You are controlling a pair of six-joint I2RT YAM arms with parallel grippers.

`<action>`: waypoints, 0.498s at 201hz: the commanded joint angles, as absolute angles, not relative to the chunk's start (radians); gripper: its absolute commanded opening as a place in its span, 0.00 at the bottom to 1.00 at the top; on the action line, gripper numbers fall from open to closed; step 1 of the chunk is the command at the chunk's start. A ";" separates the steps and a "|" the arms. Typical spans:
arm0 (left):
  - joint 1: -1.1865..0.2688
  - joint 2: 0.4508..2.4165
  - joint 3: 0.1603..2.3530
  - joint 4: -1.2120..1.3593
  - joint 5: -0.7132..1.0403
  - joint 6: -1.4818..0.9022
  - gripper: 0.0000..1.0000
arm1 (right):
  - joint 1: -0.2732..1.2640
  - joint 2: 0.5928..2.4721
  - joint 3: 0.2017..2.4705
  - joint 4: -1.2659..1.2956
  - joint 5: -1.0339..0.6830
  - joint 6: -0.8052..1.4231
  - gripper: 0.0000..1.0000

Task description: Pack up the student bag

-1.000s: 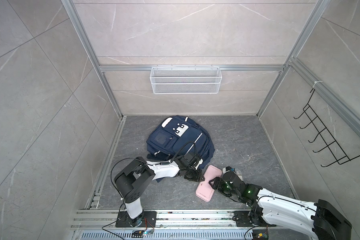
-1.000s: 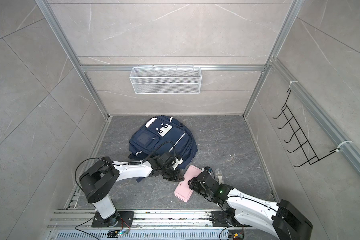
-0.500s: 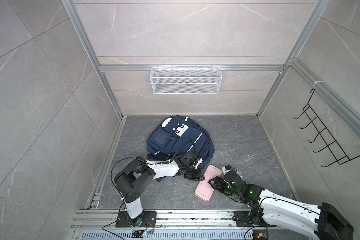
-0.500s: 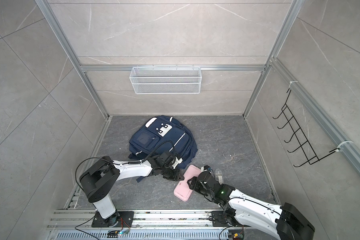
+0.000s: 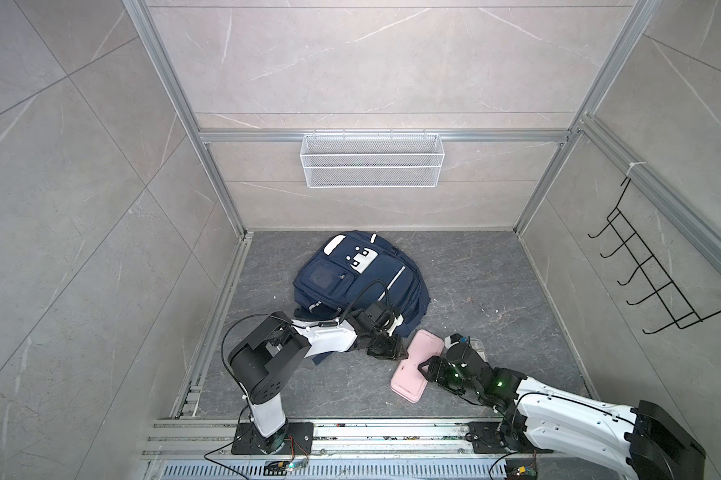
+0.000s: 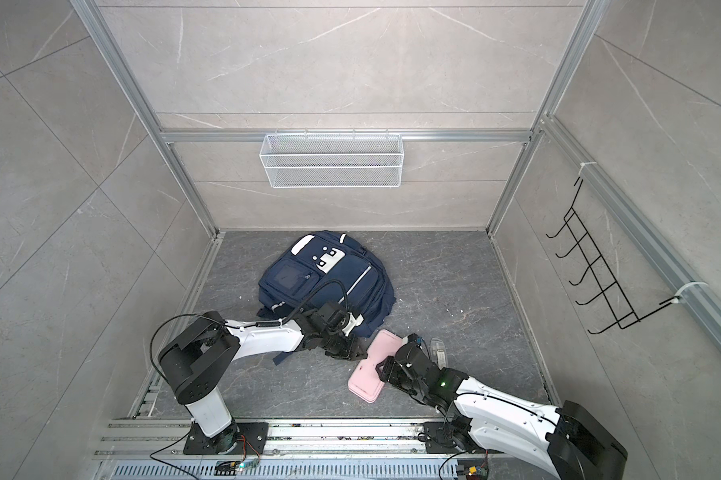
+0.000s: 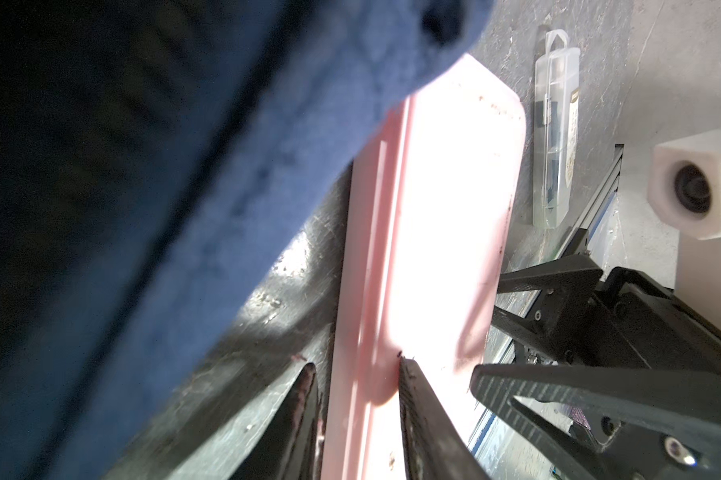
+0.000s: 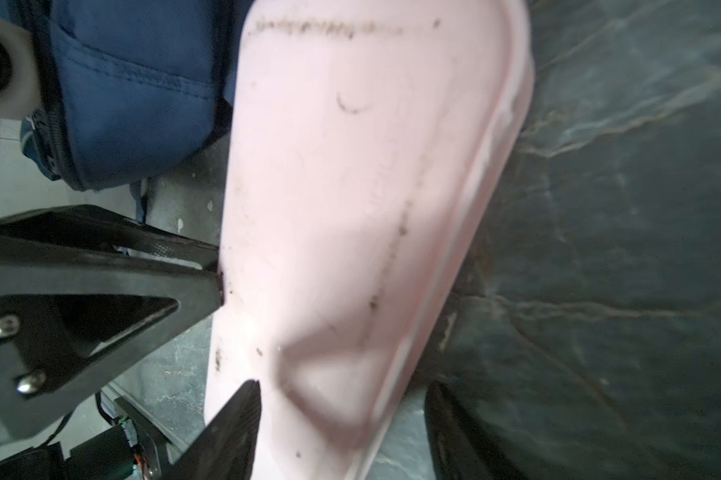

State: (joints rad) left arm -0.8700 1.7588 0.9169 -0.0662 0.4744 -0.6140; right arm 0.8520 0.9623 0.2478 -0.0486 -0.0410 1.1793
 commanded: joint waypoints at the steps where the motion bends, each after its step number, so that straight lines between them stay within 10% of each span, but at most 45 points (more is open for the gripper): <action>1: -0.865 1.759 0.910 -0.074 0.488 -0.615 0.35 | 0.847 1.009 0.201 0.010 -0.052 1.236 0.65; 100: -0.864 1.763 0.902 -0.085 0.484 -0.612 0.35 | 0.837 1.002 0.122 0.227 -0.067 1.302 0.65</action>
